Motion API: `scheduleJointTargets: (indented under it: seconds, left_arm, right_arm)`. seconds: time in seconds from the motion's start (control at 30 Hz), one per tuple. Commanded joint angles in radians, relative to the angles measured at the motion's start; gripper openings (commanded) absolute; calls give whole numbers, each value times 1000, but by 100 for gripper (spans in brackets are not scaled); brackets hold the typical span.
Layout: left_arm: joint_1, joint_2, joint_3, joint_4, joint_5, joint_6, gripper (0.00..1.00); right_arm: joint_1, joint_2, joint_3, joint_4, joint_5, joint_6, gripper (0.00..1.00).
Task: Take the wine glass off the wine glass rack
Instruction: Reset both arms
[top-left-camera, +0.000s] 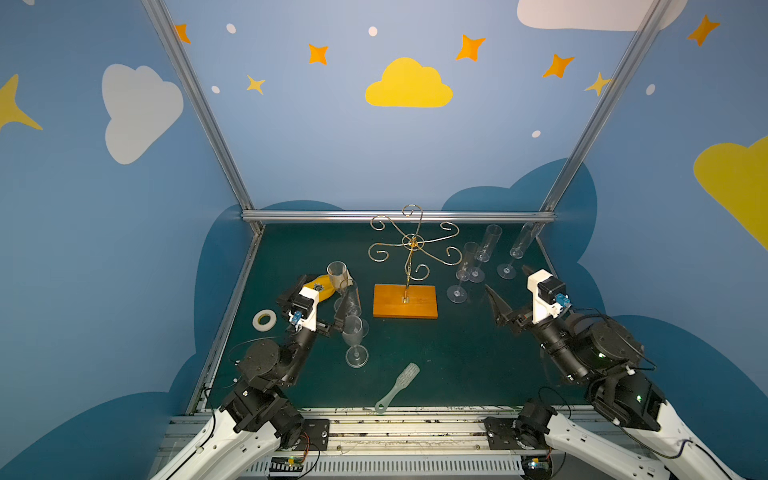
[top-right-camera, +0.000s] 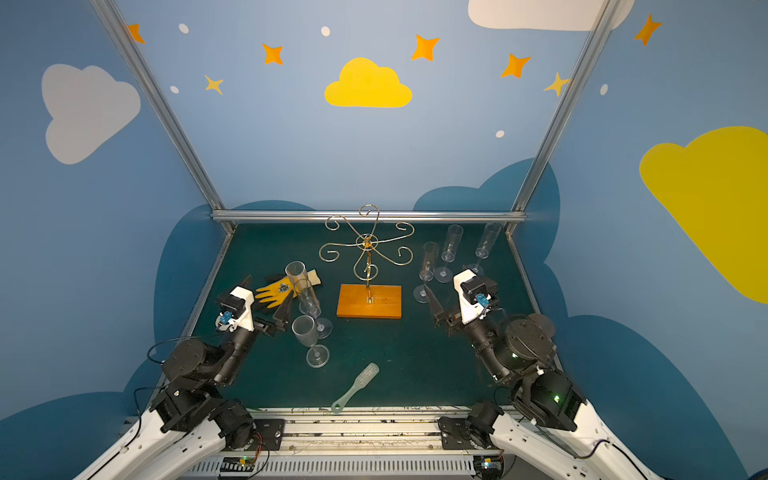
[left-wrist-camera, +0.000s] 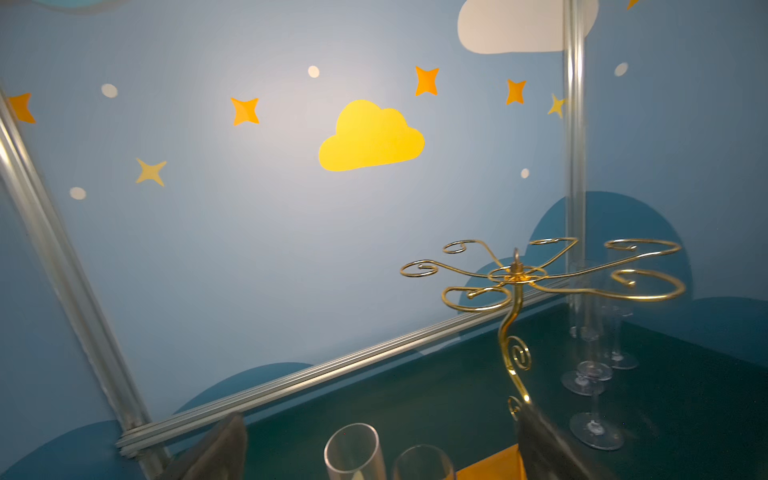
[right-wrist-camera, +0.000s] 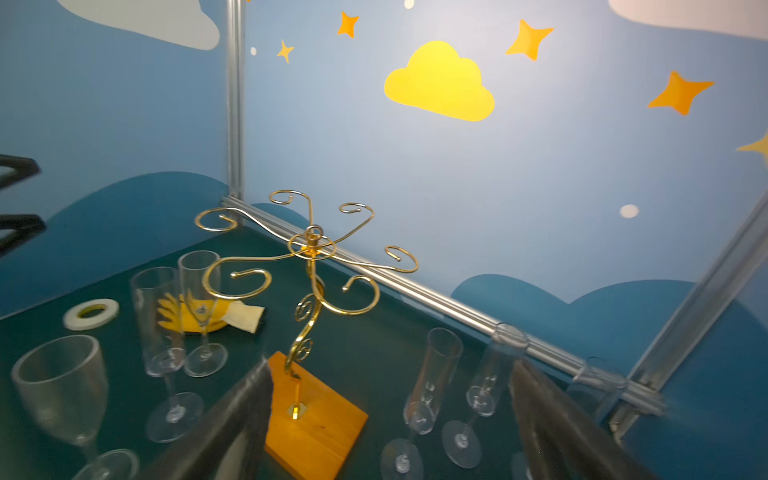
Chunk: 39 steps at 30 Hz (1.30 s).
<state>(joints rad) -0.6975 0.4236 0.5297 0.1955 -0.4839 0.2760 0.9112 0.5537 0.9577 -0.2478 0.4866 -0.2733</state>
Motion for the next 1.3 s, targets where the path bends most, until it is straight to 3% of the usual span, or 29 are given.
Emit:
scheduleJointTargets:
  seconds: [0.0,0.23,0.53,0.67,0.77,0.93,1.03,1.13,1.27]
  left_arm:
    - [38,-15,16,46,-94,108,99]
    - [197,-54,-46,92,-87,98,99]
    - [593,62,-152,73,98,-298,99]
    - [710,169,-184,56,120,-449,99]
    - [738,276,-206,84,180,-504,99]
    - [738,470,-284,245,187,-572,99]
    - [737,617,-279,318,218,-479,99]
    - [739,727,-214,286,200,-444,99]
    - [738,879,-205,519,258,-387,99]
  right_arm:
    - [-9,7,29,47,118,-169,90]
    - [-125,6,-46,73,130,-189,91]
    - [-509,20,-189,69,-95,50,92]
    - [-708,74,-275,83,-295,188,92]
    - [-818,125,-392,166,-428,273,92]
    - [-857,215,-566,386,-432,313,92]
    - [-857,290,-603,448,-471,265,92]
    - [-860,413,-596,460,-414,268,92]
    - [-866,599,-528,529,-457,289,92]
